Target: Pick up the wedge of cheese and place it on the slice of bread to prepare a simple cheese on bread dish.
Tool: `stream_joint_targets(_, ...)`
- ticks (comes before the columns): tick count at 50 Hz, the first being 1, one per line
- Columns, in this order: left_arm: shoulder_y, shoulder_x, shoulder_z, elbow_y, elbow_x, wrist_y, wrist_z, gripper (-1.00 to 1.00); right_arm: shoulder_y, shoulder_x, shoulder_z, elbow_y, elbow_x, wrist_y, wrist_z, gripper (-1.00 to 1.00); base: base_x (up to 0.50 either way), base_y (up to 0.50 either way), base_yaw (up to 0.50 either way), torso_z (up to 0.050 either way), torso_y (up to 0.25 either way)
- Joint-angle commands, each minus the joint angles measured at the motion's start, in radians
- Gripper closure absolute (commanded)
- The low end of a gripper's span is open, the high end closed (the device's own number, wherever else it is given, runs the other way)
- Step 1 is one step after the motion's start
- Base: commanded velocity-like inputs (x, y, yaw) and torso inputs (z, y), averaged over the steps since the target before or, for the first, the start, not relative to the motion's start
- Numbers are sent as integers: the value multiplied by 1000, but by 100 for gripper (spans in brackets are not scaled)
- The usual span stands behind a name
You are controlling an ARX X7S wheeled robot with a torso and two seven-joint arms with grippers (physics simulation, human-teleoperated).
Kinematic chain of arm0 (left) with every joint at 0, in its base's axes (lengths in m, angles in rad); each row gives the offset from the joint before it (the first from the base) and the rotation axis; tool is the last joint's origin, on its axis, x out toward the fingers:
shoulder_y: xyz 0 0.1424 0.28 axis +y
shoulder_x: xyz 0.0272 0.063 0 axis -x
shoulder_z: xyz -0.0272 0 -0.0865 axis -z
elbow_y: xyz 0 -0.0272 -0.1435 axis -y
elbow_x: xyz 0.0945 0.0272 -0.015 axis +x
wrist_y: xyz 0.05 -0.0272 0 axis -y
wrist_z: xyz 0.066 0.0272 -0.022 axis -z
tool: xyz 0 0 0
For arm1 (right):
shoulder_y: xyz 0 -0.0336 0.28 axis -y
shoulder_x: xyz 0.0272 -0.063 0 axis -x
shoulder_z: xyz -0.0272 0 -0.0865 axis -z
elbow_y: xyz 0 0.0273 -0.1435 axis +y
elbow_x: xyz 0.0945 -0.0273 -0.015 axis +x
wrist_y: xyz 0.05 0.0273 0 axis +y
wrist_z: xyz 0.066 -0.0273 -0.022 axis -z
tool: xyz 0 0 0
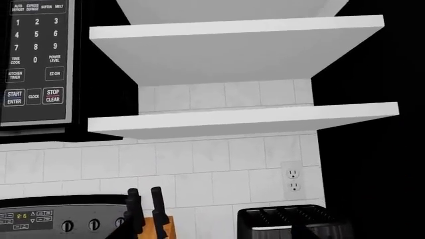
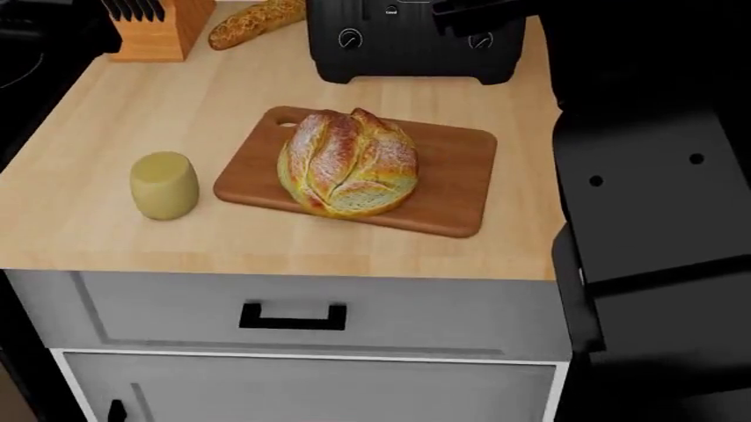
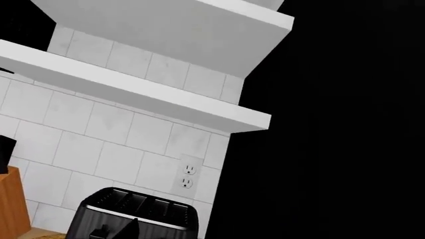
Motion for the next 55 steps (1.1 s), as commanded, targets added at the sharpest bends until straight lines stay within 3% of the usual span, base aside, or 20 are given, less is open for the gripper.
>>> stream_joint_targets(1, -12, 1, -7, 13, -10, -5, -10, -100, 1, 3, -3, 3, 4, -2, -1, -100, 0, 0, 0, 0, 0)
stream_joint_targets(47, -21, 1, 4, -49, -27, 55, -9, -100, -18, 12, -7, 18, 10, -31, 14, -100, 8, 0, 0, 0, 0)
stream_joint_targets(55, -26, -1, -1, -44, -37, 48, -13, -100, -12, 13, -9, 10, 13, -21, 14, -100, 209, 355, 0, 0, 0)
